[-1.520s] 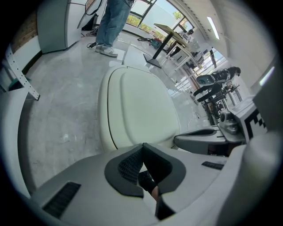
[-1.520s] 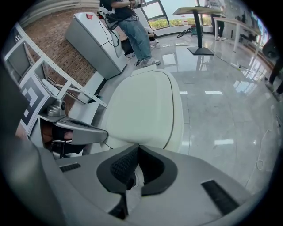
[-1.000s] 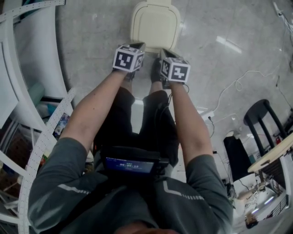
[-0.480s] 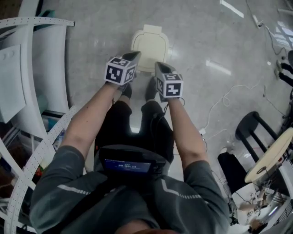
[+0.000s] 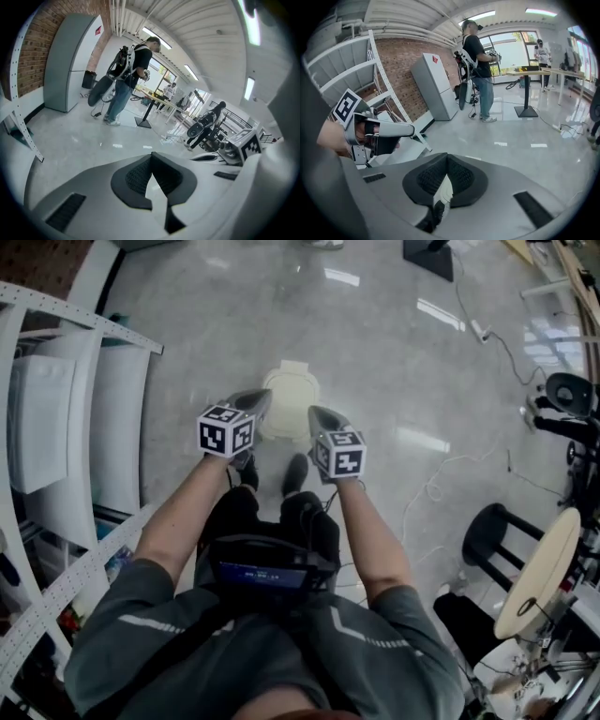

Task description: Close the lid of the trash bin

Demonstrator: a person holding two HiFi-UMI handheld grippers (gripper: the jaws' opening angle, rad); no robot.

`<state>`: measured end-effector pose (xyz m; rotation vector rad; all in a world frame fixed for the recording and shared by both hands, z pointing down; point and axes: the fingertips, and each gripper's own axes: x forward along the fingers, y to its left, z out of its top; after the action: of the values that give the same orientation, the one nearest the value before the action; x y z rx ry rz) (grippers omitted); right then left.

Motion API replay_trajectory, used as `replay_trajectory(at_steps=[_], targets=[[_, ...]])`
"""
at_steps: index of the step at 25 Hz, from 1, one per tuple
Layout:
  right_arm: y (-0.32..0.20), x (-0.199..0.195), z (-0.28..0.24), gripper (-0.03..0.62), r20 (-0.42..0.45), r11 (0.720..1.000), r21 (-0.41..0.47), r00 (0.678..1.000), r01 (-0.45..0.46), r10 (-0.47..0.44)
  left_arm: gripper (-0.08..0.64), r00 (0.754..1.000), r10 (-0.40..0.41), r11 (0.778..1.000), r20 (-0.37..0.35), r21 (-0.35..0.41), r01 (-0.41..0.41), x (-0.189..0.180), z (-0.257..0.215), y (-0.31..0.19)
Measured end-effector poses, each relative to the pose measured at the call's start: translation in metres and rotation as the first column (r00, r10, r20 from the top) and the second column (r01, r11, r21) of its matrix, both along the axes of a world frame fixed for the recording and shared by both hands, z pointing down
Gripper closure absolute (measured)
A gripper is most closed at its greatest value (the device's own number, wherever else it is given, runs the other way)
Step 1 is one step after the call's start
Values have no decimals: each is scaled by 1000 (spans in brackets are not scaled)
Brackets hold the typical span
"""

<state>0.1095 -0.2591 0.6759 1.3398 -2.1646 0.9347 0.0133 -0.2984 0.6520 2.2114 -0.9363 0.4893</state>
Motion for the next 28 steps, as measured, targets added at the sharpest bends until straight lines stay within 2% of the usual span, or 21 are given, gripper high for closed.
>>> replay_trajectory(at_steps=[3,7,13,16,21,28], targets=[[-1,5,-36,583,13,998,54,1000,11,-12,561,999,-19,999,-32,49,21,-3,-37,0],[-9,3,-98,583,-2,985,163,998,55,-55,561,998,35,990,-53,136,-28,0,-85,-1],[-32,20,-183,583,76,963,271,997,-14,-7,561,994,41,960,-104,281,-10,5,-180,-15],[-37,23,-222,583,102,949,315,995,-12,-21,561,992,52,937,-113,349,-9,3,-225,-23],[-44,24,-287,583,129,911,413,991,-12,-46,561,995,55,925,-81,379,-20,-9,-260,-32],[-46,28,-342,583,139,867,497,989,-23,-53,561,993,38,900,-111,437,14,-25,-295,-36]])
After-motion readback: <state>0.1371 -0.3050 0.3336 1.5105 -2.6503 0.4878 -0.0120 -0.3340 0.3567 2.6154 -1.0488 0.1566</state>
